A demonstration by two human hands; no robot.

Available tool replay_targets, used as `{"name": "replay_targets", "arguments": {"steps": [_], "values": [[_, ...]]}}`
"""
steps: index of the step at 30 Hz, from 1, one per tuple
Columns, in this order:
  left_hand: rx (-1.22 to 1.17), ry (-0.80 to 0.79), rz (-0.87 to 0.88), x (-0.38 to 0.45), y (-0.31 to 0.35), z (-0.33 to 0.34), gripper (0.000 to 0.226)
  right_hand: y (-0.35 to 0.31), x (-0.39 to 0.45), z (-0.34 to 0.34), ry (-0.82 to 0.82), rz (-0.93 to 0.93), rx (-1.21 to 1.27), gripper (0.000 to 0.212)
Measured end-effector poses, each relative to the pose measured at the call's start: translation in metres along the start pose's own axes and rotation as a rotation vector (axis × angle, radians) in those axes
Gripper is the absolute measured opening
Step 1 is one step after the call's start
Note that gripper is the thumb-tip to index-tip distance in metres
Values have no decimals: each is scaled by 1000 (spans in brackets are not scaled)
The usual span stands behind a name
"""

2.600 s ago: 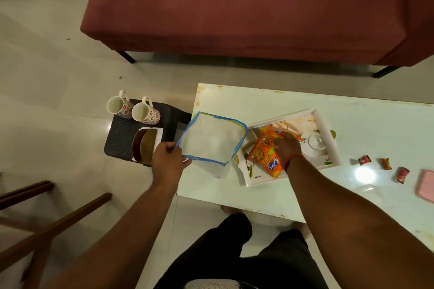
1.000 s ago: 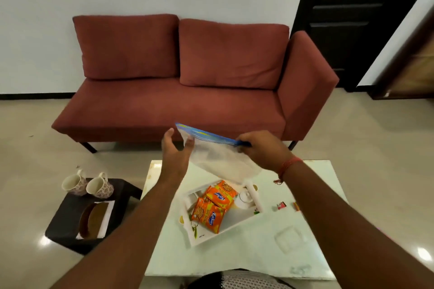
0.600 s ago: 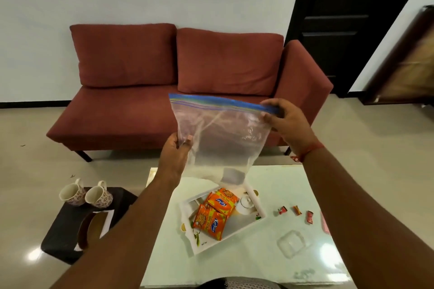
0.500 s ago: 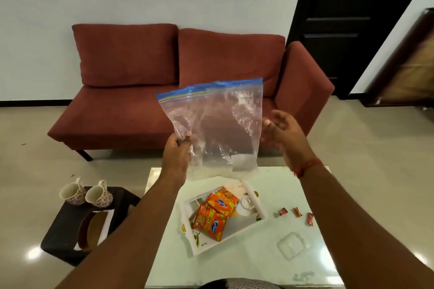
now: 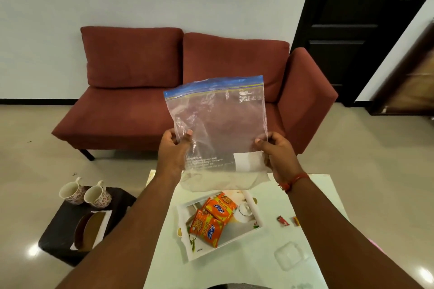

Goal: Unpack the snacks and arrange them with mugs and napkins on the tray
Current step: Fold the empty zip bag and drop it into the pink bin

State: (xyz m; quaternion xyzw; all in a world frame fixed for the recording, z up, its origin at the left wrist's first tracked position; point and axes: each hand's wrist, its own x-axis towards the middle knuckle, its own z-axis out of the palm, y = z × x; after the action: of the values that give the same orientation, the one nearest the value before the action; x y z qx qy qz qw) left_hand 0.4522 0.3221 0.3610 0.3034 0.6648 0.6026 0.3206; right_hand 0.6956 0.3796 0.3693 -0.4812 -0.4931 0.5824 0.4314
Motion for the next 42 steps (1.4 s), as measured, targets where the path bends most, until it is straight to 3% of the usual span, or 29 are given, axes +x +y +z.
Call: {"name": "replay_targets", "arguments": {"steps": [4, 8, 10, 14, 17, 26, 31, 34, 38, 42], "values": [[37, -119, 31, -7, 13, 5, 30, -6, 8, 3, -46, -23, 17, 3], [-459, -320, -284, 0, 11, 7, 81, -12, 15, 6, -29, -46, 33, 11], [-613, -426, -379, 6, 4, 2, 86, -12, 18, 5, -45, -31, 51, 11], [-396, -428, -293, -1, 4, 5, 44, -12, 21, 5, -75, -27, 53, 11], [-308, -231, -214, 1, 7, 10, 12, -12, 23, 4, -48, -42, 20, 13], [-42, -15, 25, 10, 7, 10, 22, -1, 33, 3, 194, -119, -43, 15], [-136, 53, 49, 11, 14, 13, 28, -9, 31, 9, 243, -184, -55, 28], [-135, -31, 118, 12, 22, 7, 39, -17, 30, 9, 228, -250, -149, 36], [54, -225, 178, 23, 28, -7, 27, -29, 31, 4, 148, -329, -267, 42], [242, -300, 219, 33, 34, -19, 41, -38, 36, -6, 41, -396, -448, 53]]}}
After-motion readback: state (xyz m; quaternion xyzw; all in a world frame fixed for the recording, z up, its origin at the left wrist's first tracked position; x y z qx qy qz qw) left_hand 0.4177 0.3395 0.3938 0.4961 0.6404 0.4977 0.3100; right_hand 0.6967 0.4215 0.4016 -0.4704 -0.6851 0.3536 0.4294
